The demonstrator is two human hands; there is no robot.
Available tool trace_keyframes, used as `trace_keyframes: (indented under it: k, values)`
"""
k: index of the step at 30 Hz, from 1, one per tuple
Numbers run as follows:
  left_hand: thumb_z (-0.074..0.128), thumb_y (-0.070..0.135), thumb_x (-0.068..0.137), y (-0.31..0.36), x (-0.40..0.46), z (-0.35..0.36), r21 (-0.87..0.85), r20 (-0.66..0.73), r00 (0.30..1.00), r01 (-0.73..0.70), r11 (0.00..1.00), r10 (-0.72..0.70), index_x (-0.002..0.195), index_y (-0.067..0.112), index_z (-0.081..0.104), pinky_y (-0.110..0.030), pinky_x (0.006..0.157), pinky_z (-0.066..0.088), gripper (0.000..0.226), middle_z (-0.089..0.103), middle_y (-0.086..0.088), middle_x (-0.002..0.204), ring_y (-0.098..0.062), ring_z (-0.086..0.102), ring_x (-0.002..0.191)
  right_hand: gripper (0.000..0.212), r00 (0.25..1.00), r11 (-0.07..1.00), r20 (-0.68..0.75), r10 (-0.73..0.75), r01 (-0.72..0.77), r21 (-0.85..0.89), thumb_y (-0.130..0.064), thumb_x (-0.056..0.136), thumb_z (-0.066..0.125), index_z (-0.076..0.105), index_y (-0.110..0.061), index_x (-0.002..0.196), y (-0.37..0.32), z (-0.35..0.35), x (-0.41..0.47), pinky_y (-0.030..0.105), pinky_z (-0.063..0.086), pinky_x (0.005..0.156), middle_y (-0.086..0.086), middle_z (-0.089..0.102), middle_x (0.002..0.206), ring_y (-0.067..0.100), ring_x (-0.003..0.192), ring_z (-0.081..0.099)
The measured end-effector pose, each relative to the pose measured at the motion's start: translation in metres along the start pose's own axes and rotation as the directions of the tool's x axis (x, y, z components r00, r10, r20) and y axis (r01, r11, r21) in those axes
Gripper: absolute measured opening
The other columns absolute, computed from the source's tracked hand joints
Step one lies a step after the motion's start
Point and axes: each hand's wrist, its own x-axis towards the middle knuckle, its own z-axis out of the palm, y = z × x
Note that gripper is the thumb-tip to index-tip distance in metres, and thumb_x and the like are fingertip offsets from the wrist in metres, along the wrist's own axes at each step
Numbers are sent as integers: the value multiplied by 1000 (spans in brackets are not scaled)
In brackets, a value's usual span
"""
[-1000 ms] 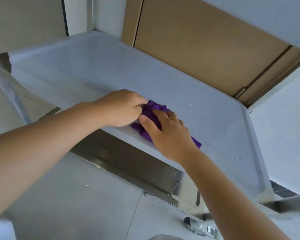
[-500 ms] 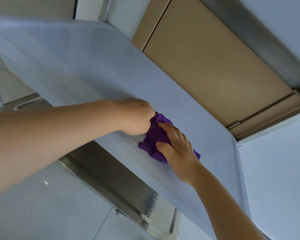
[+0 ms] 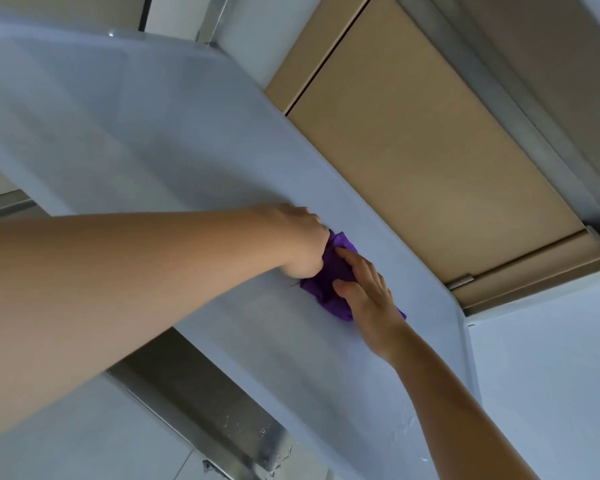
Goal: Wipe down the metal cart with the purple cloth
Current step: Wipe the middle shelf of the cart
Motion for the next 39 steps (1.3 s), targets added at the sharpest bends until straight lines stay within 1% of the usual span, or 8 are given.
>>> trace_keyframes:
  k: [5,10,18,23,28,32,36,39]
  values:
    - [38,33,95,4,9,5,15,-49,998,49,999,-49,130,6,39,-39,105,35,45,42,-9,135,-27,38,127,69,999,999,-36,23,-21,43,-42,70,32,36,-35,139,4,-2,22,40,20,113,-16,36,133,11,130,28]
    - [30,35,98,-5,7,12,50,-130,991,23,998,-16,125,5,43,-39,107,29,43,43,-13,132,-28,33,129,72,996,998,-61,59,-57,29,-42,70,32,34,-32,141,8,-5,44,43,22,112,-8,36,142,16,130,30]
    - [25,41,98,-8,7,29,39,-243,970,15,999,-5,133,6,39,-38,112,20,52,36,-12,142,-28,23,137,72,990,994,-89,107,-110,-26,-45,70,27,32,-31,141,12,-13,84,45,24,111,-2,32,146,23,131,30]
    - [28,42,97,-9,7,30,-8,-262,965,6,1000,-8,138,6,34,-37,114,15,55,31,-12,146,-27,18,140,45,984,991,-128,123,-127,-30,-33,96,34,34,-29,141,20,-18,110,45,24,111,0,32,147,24,131,32]
    - [26,42,97,-10,6,29,-40,-262,965,-1,999,-10,135,6,36,-35,114,14,53,31,-11,145,-25,19,139,45,962,978,-176,209,-210,12,-33,96,34,32,-35,141,19,-21,128,46,24,110,-2,34,144,25,128,33]
    - [25,42,98,-11,7,29,-59,-264,965,1,998,-16,138,7,33,-34,114,12,54,28,-10,148,-23,17,140,47,962,969,-157,224,-237,-70,-30,96,30,28,-32,142,18,-23,139,48,19,111,-1,28,148,26,133,25]
    - [27,42,97,-10,6,28,-54,-253,967,5,999,-19,134,7,36,-34,113,14,52,30,-9,146,-23,20,138,52,949,950,-138,282,-296,-97,-37,95,31,24,-27,145,12,-26,146,49,22,110,6,28,147,30,132,28]
    - [29,42,96,-11,7,29,-65,-280,960,2,998,-20,126,9,42,-34,110,18,47,38,-8,137,-23,28,131,50,930,927,-34,366,-368,-70,-46,94,35,41,-18,134,4,-40,149,39,31,98,12,43,135,30,118,43]
